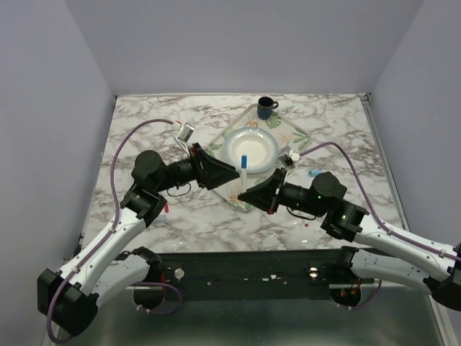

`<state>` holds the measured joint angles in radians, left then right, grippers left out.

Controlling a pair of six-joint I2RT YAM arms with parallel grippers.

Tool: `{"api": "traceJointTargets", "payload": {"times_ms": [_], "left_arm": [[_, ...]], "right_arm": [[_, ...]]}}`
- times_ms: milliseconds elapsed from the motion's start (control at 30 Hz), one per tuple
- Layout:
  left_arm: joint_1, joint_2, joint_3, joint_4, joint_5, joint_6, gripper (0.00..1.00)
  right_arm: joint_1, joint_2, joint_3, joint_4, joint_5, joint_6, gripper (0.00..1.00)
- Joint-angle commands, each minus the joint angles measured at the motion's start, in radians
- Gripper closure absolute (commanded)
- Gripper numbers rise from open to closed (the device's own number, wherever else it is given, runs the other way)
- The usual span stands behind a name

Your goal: Insert the pens into the pen caps

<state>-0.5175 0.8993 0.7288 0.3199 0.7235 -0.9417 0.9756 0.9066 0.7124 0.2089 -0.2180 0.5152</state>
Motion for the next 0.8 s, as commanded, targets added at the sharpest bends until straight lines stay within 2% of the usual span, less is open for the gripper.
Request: {"api": "traceJointTargets", "payload": {"times_ms": [0, 100, 233, 500, 767], "left_arm": [[-0.003, -0.008, 0.078, -0.007, 0.089, 0.058, 0.27], [-0.003, 0.021, 0.122, 0.033, 0.137, 0.070, 0.24], [-0.006, 0.067, 0.190, -0.039, 0.145, 0.144, 0.24], [-0.021, 0.079, 0.167, 0.048, 0.148, 0.124, 0.28], [-0.033, 0.072, 0.167, 0.056, 0.172, 0.132, 0.30]], "right_arm": [[0.000, -0.050, -0.082, 0.102, -0.161, -0.004, 0.99], [0.000, -0.072, -0.097, 0.090, -0.201, -0.006, 0.99], [0.000, -0.078, -0.091, 0.050, -0.231, -0.017, 0.99], [-0.002, -0.097, -0.082, 0.030, -0.234, -0.018, 0.99], [0.000, -0.066, -0.060, 0.026, -0.241, -0.021, 0.99]]}}
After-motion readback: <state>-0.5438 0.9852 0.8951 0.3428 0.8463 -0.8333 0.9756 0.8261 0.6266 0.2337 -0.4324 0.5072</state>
